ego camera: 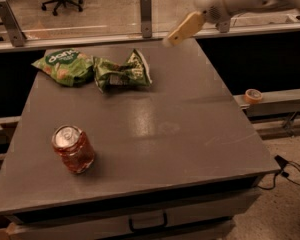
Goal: Move green jalapeno chip bag near green rice chip bag
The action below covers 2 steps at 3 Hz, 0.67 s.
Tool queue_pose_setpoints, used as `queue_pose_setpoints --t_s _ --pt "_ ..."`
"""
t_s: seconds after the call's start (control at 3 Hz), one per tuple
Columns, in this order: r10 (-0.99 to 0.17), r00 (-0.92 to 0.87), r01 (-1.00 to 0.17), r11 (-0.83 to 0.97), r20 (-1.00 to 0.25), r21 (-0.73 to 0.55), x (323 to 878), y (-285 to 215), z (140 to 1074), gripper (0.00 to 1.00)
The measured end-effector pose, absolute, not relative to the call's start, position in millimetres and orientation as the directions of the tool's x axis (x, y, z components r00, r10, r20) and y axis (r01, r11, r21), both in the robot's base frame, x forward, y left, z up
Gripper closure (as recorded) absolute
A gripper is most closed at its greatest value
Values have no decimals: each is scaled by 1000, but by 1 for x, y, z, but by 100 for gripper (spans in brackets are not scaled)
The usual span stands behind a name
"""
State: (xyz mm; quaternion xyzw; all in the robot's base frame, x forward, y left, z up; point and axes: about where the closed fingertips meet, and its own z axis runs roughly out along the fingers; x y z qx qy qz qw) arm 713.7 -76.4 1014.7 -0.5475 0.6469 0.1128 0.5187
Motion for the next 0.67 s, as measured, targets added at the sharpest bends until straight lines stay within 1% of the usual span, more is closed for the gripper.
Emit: queue_pose_setpoints --t_s 0.33,0.67 --pt "-723 142 -666 435 -676 -606 700 -151 1089 0" --pt "-757 138 -639 424 -639 -641 697 -161 1098 0"
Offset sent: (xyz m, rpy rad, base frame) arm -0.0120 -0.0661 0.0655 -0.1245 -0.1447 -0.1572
